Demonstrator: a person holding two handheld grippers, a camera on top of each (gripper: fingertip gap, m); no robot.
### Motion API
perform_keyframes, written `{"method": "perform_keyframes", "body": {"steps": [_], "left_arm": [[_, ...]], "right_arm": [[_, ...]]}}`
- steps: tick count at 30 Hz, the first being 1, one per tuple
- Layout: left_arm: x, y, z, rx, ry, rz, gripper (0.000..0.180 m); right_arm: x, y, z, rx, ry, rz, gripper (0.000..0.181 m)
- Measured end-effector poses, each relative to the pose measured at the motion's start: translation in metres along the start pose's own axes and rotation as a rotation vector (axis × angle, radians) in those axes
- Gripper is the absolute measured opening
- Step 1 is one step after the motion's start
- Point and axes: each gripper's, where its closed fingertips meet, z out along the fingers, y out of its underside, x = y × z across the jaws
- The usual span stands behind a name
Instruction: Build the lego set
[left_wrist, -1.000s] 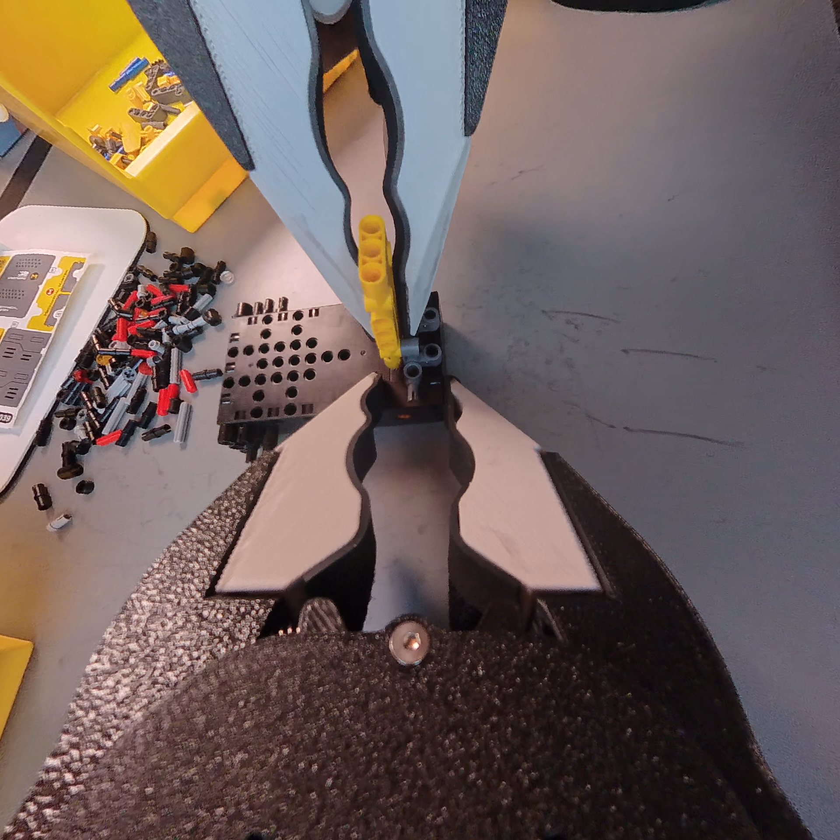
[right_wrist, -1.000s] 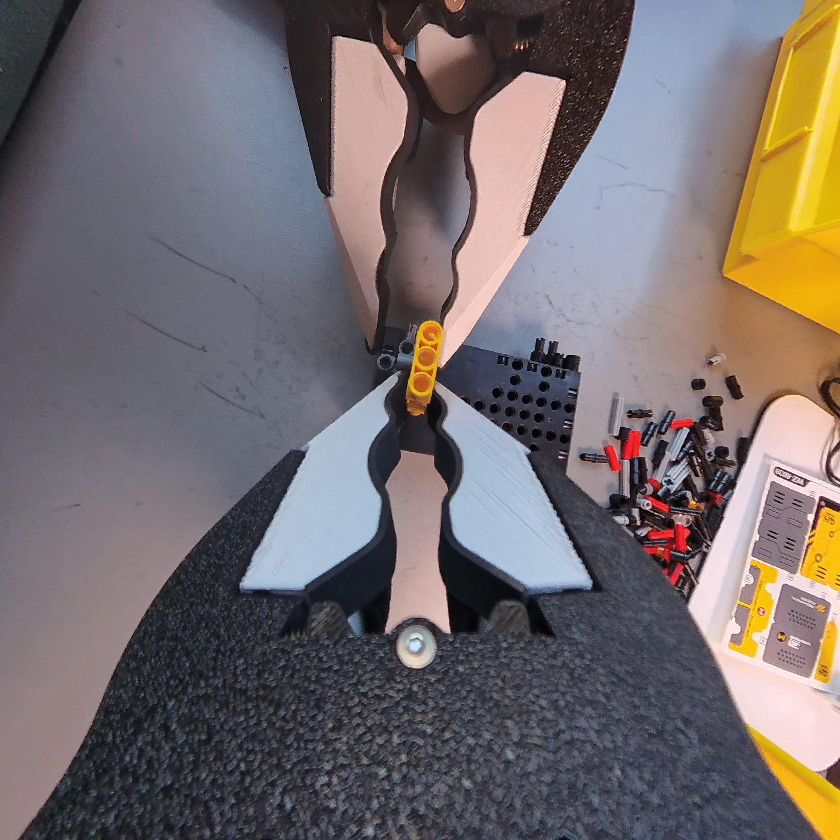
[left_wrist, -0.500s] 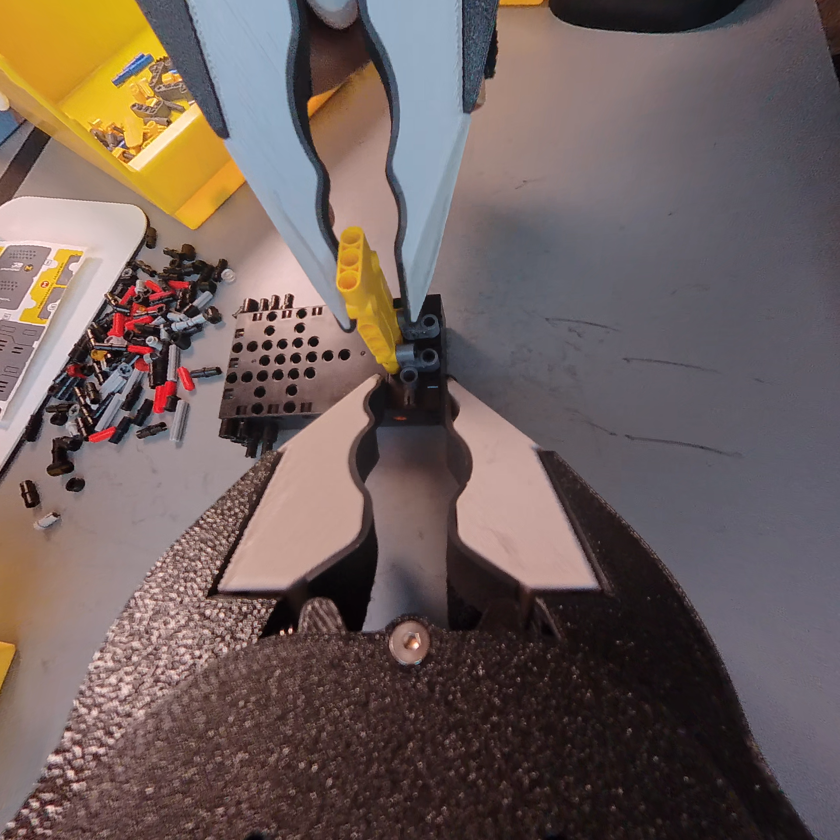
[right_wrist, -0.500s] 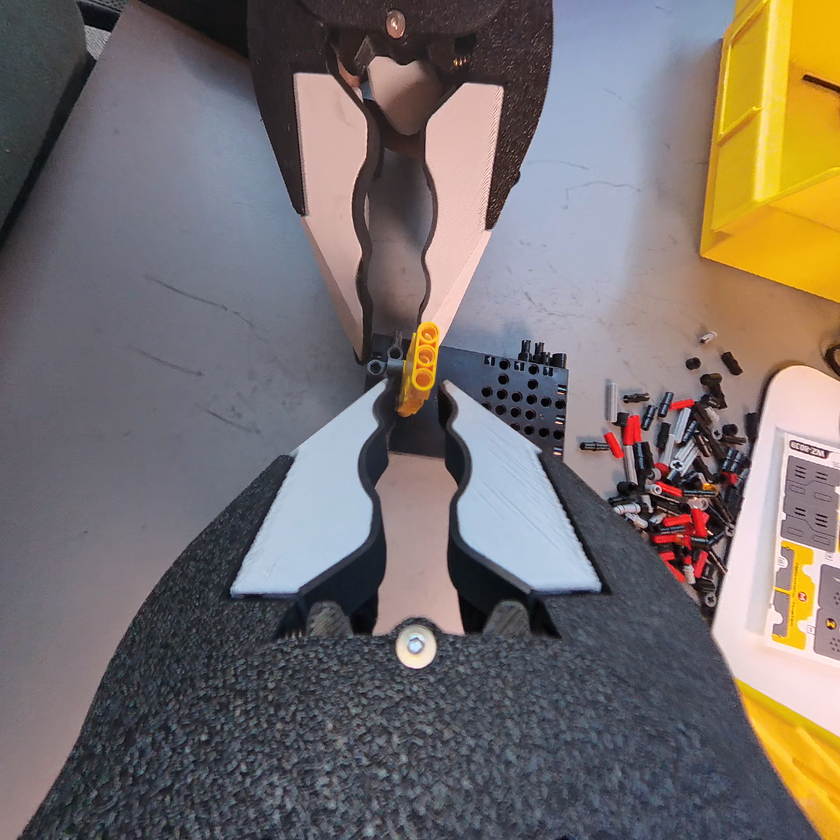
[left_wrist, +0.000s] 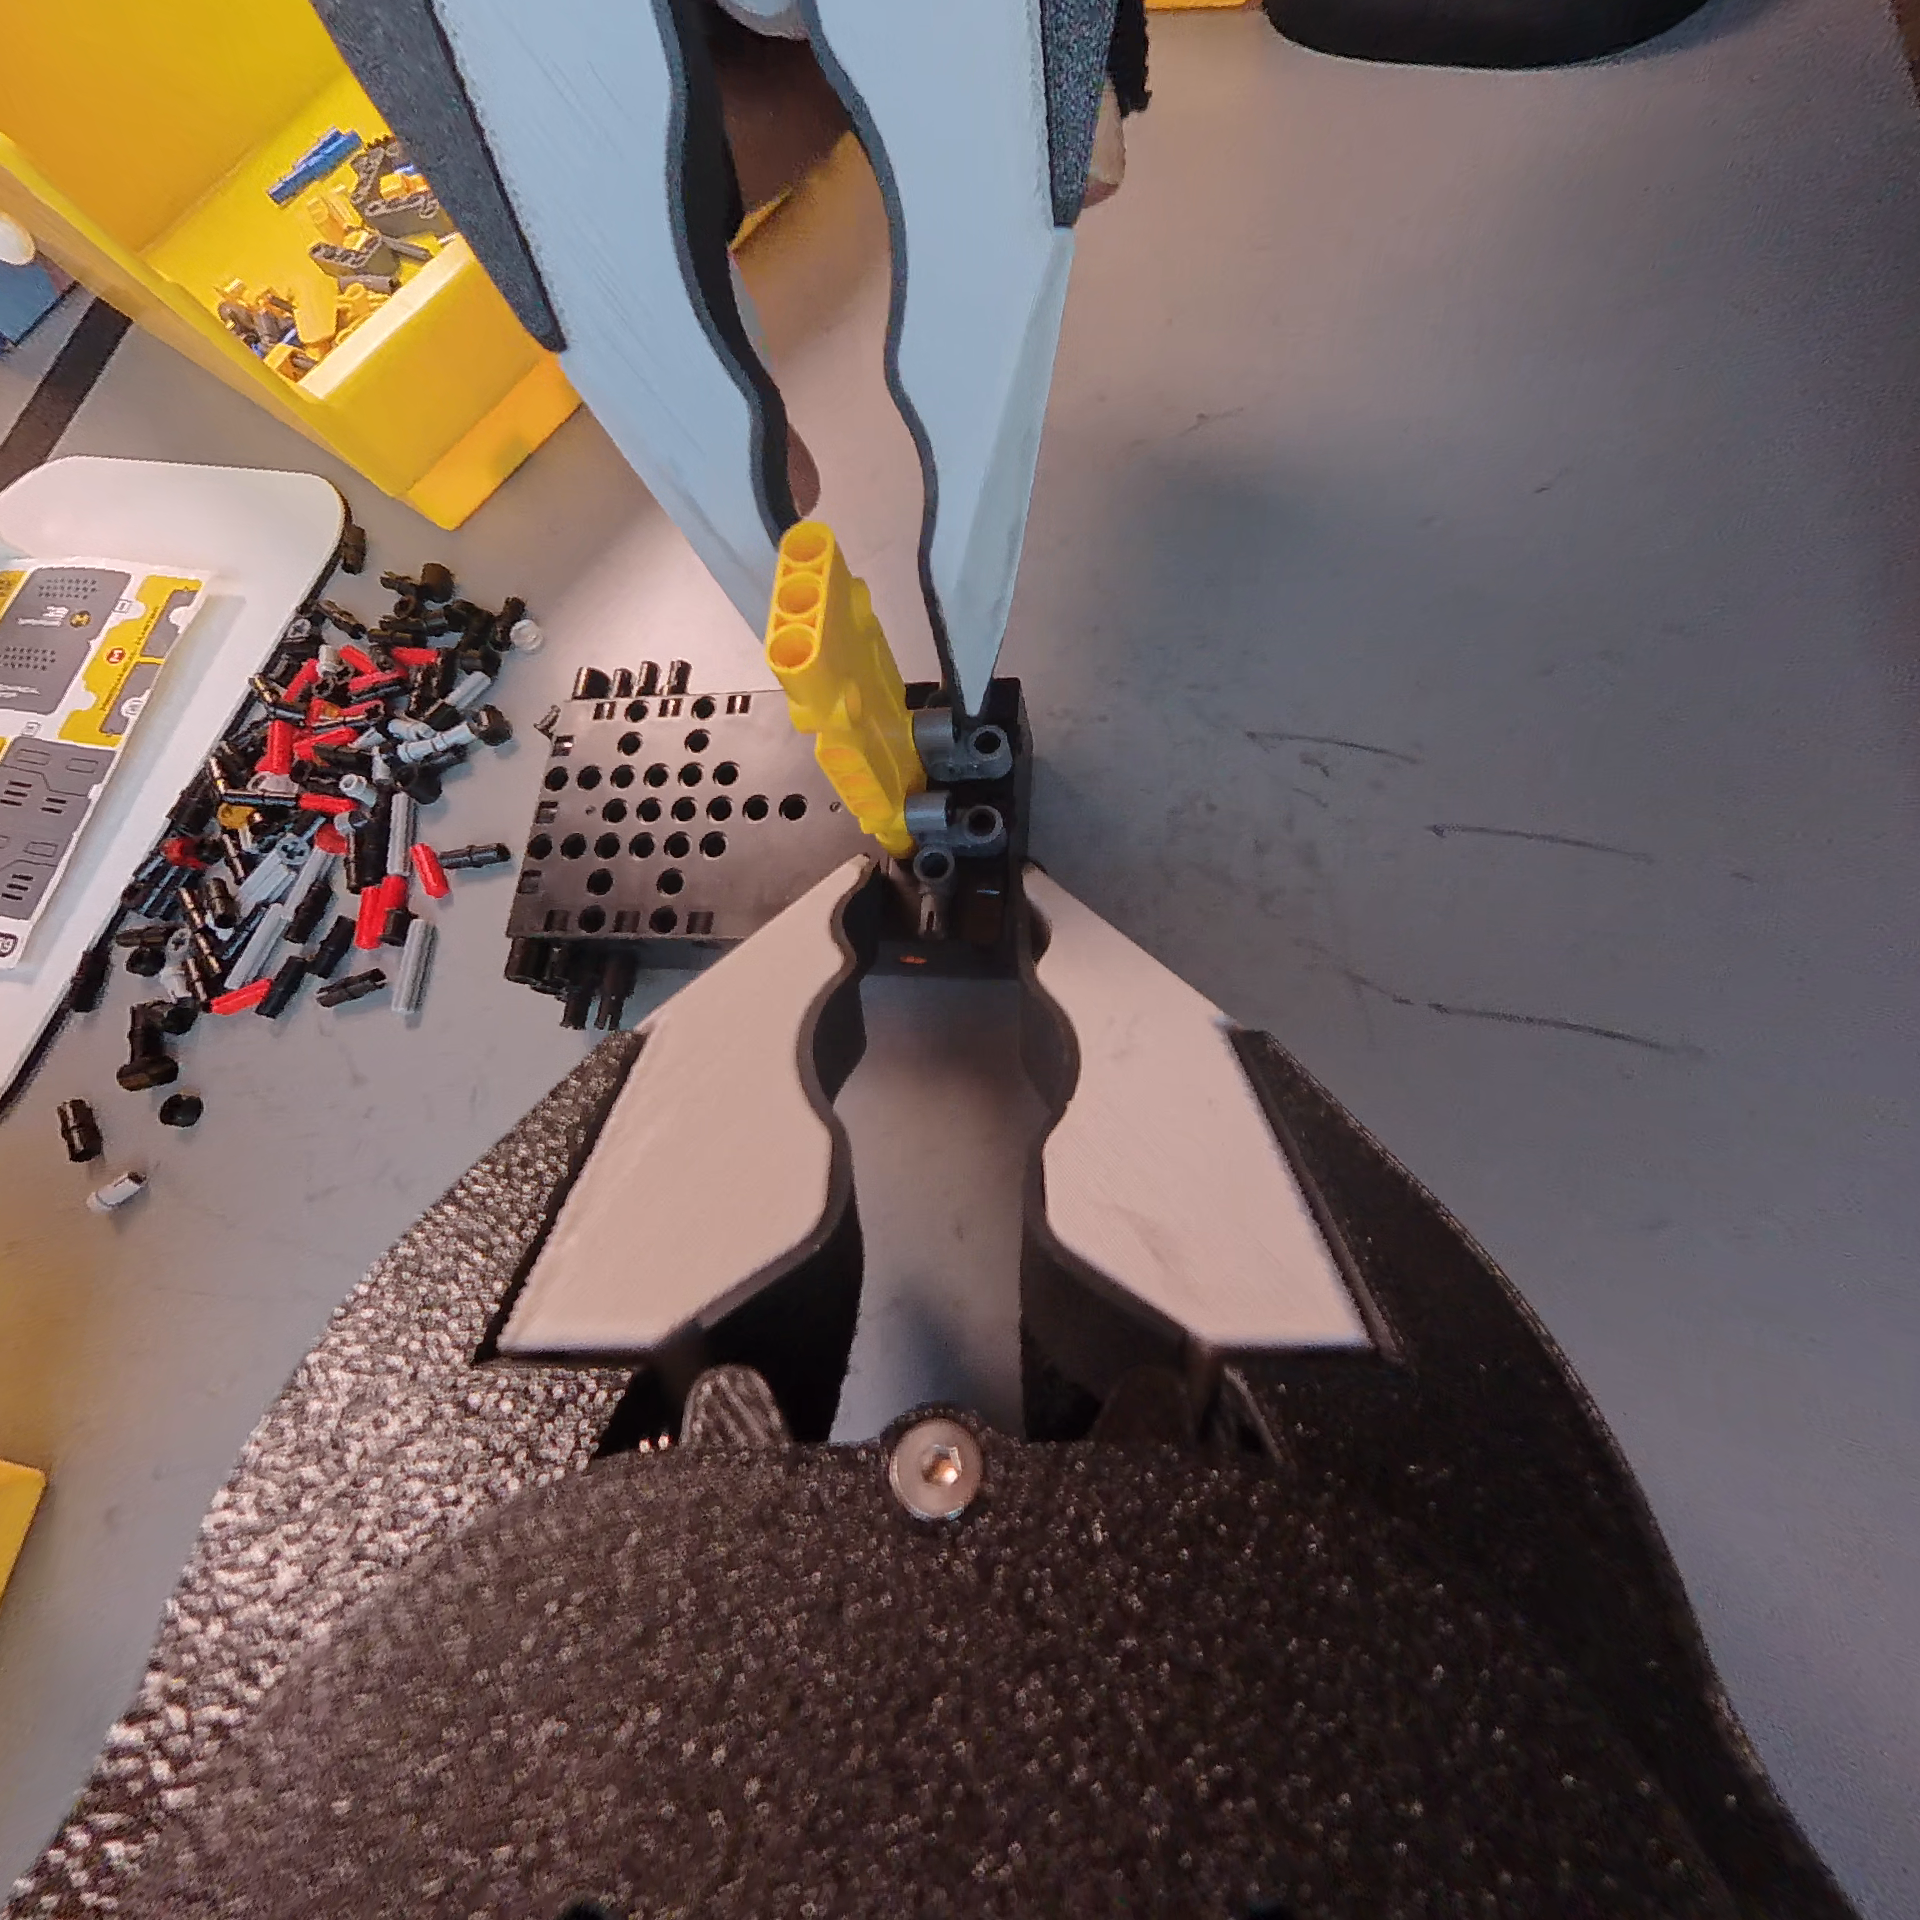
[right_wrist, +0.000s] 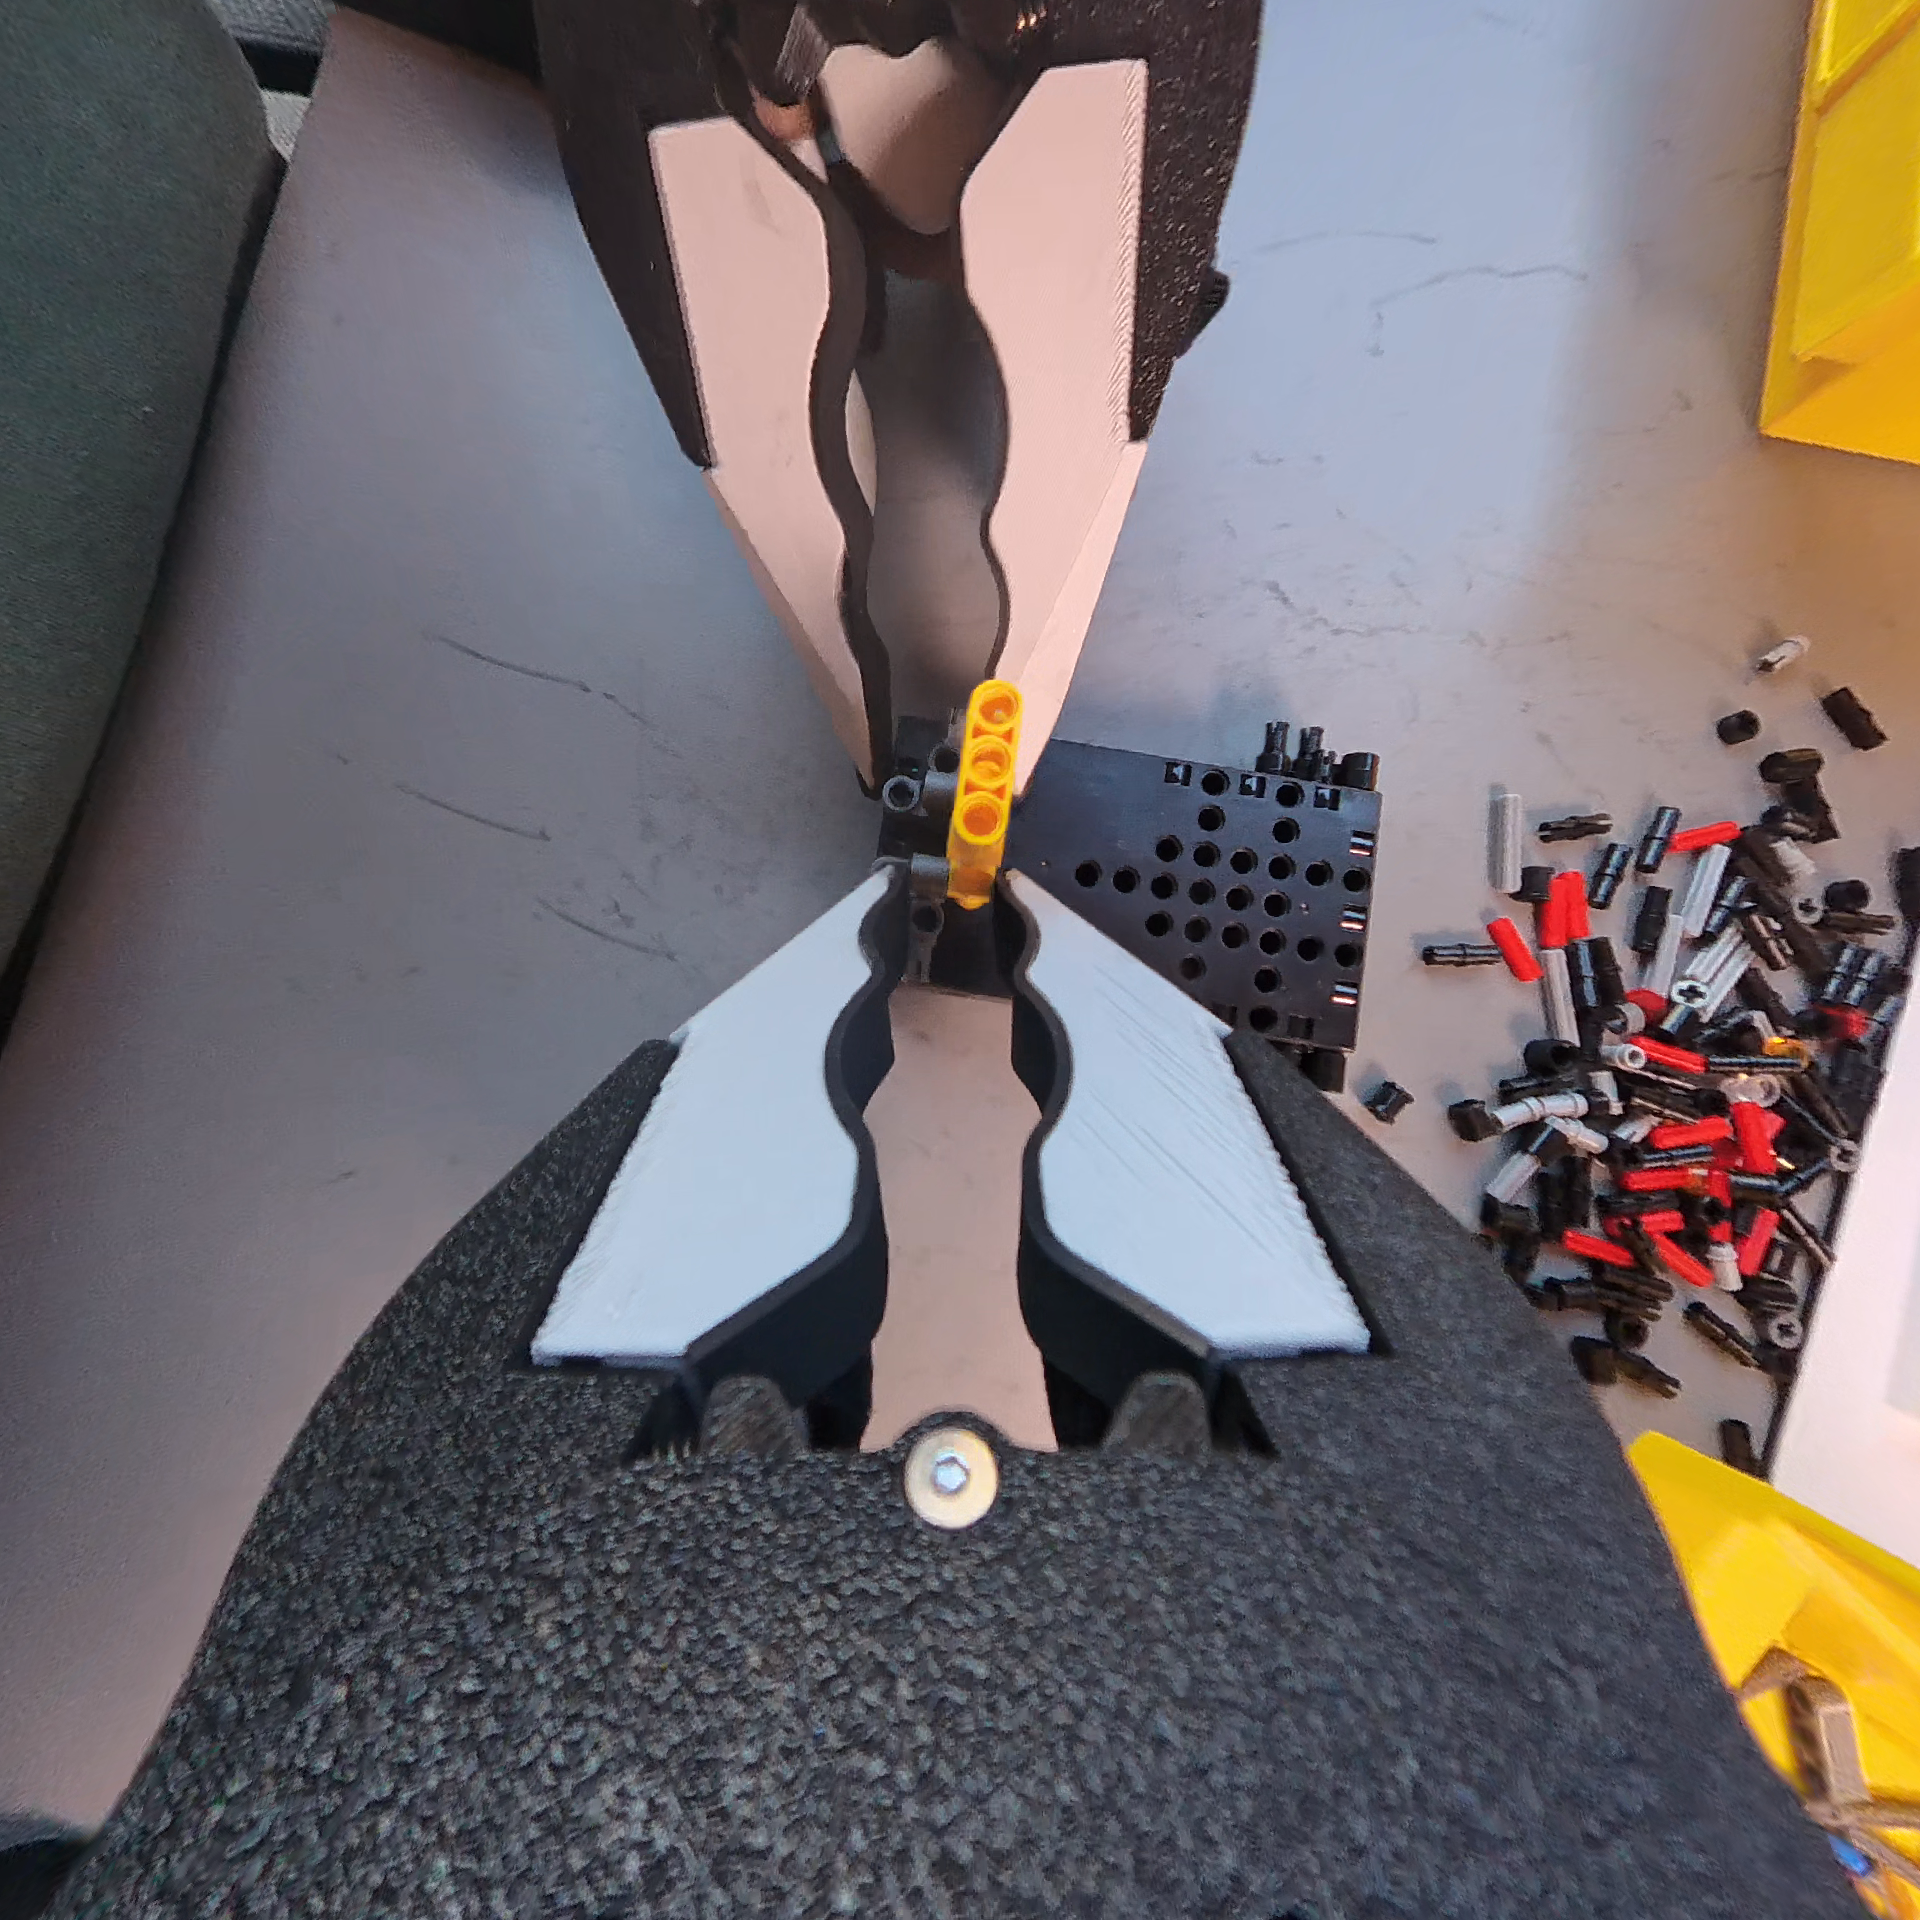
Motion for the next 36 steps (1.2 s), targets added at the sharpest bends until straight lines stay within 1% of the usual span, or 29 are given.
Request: {"method": "perform_keyframes", "body": {"steps": [3, 11, 14, 17, 18, 21, 24, 30, 36], "left_arm": [[0.000, 0.000, 0.000, 0.000, 0.000, -0.001, 0.024], [0.001, -0.001, 0.000, 0.002, 0.009, -0.020, 0.024], [0.003, -0.005, -0.004, 0.038, 0.072, -0.086, 0.030], [-0.003, -0.016, -0.011, 0.126, 0.101, -0.189, 0.032], [-0.004, -0.018, -0.011, 0.134, 0.103, -0.204, 0.033], [-0.005, -0.015, -0.002, 0.085, 0.084, -0.179, 0.031], [-0.001, -0.014, 0.003, 0.053, 0.103, -0.182, 0.024], [-0.004, -0.012, 0.004, 0.046, 0.106, -0.203, 0.023], [-0.004, -0.012, 0.003, 0.047, 0.118, -0.220, 0.023]], "right_arm": [[0.000, -0.002, 0.003, -0.005, 0.000, 0.000, 0.015], [-0.001, 0.002, 0.007, -0.091, 0.008, -0.013, 0.015], [-0.003, 0.003, 0.007, -0.090, 0.006, -0.022, 0.015], [-0.003, 0.003, 0.007, -0.080, 0.025, -0.028, 0.015], [-0.003, 0.003, 0.006, -0.080, 0.030, -0.030, 0.015], [-0.002, 0.003, 0.007, -0.075, 0.032, -0.033, 0.015], [-0.002, 0.002, 0.007, -0.056, 0.026, -0.028, 0.015], [0.003, 0.001, 0.006, 0.015, 0.017, 0.009, 0.015], [0.004, 0.002, 0.006, 0.001, 0.039, 0.002, 0.016]]}}
